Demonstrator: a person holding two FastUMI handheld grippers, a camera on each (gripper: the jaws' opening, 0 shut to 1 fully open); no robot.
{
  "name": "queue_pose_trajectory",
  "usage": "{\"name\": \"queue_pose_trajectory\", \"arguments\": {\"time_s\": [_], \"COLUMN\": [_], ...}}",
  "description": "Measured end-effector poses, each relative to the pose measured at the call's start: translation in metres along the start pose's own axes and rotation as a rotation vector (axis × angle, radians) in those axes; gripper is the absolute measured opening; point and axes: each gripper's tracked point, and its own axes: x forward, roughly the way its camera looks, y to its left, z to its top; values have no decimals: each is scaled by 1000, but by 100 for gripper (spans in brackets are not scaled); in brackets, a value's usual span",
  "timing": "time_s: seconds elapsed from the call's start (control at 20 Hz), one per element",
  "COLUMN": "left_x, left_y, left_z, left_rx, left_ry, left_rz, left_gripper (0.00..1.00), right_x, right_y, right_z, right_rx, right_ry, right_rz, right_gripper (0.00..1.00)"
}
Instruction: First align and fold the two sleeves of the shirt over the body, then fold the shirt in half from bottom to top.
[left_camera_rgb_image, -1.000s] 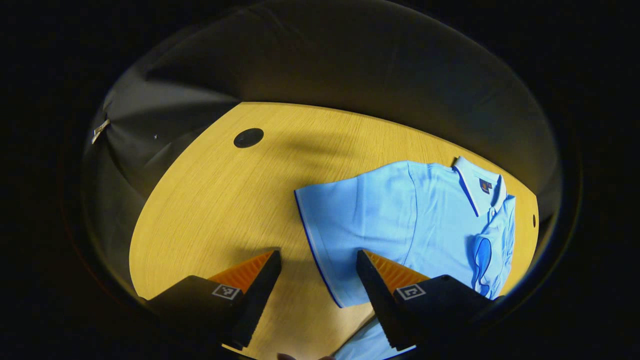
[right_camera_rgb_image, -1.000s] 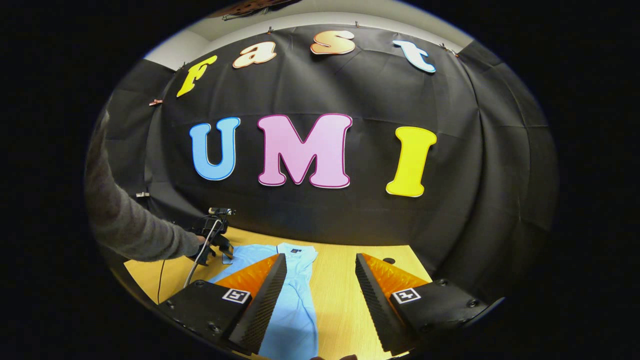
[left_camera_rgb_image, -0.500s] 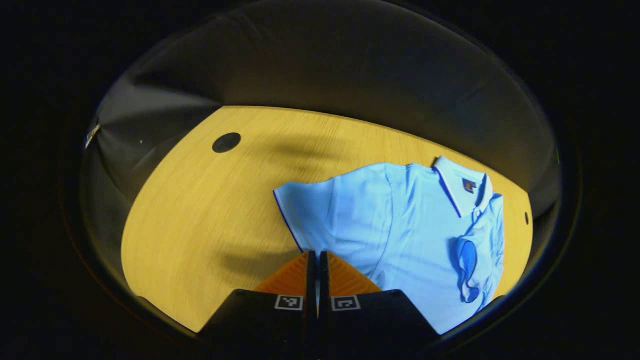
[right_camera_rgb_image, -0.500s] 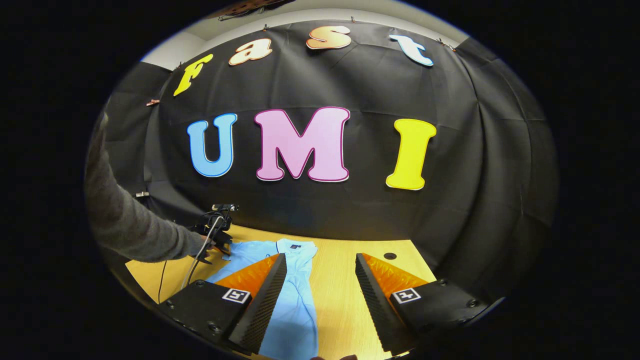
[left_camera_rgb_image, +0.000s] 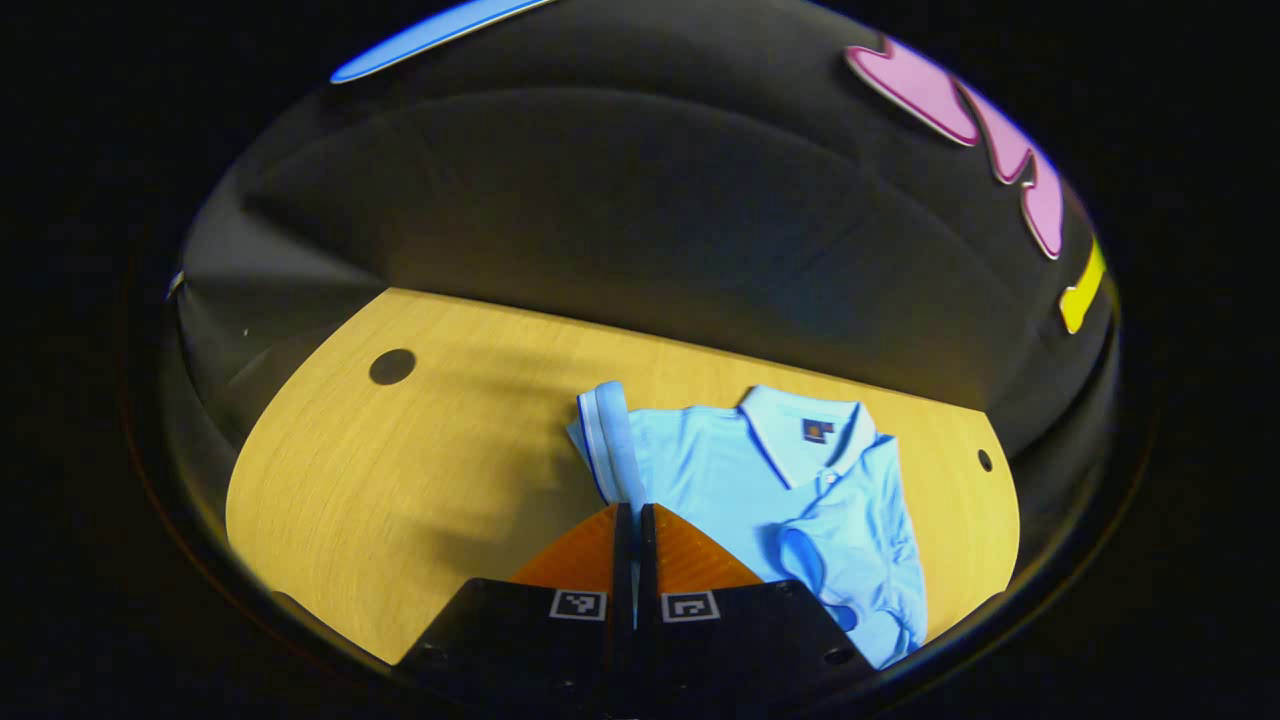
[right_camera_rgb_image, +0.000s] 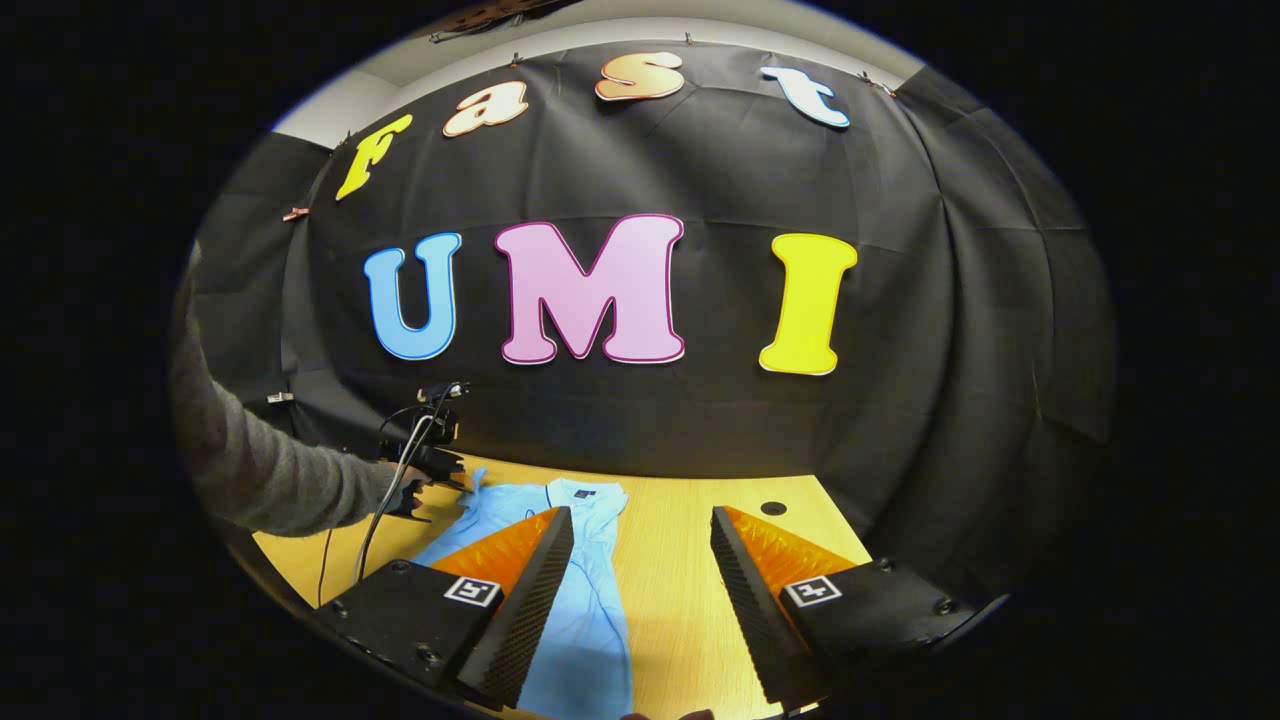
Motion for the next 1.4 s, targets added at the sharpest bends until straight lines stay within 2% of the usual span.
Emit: {"name": "queue_pose_trajectory", "arguments": {"time_s": [0.25, 0.4, 0.6, 0.75, 1.15, 1.2, 1.25, 1.4], "left_x": [-19, -23, -24, -15, 4, 5, 5, 10], "left_y": [-82, -132, -173, -182, -175, -176, -174, -177], "left_z": [-4, -31, -73, -101, -122, -125, -128, -132], "left_rx": [157, 237, 323, 371, 403, 402, 404, 405], "left_ry": [-45, -11, 55, 106, 160, 168, 177, 185], "left_rz": [-127, -207, -269, -263, -190, -189, -183, -188], "left_gripper": [6, 6, 6, 6, 7, 15, 16, 48], "right_x": [-11, -19, -27, -32, -37, -37, -37, -37], "right_y": [-9, -17, -28, -34, -45, -46, -45, -45], "right_z": [0, -1, -4, -6, -9, -9, -10, -8], "right_rx": [10, 16, 18, 23, 24, 25, 25, 18], "right_ry": [-6, -4, -1, 3, 7, 7, 7, 6], "right_rz": [-14, -27, -42, -53, -74, -74, -75, -74], "right_gripper": [87, 87, 87, 87, 87, 87, 87, 87]}}
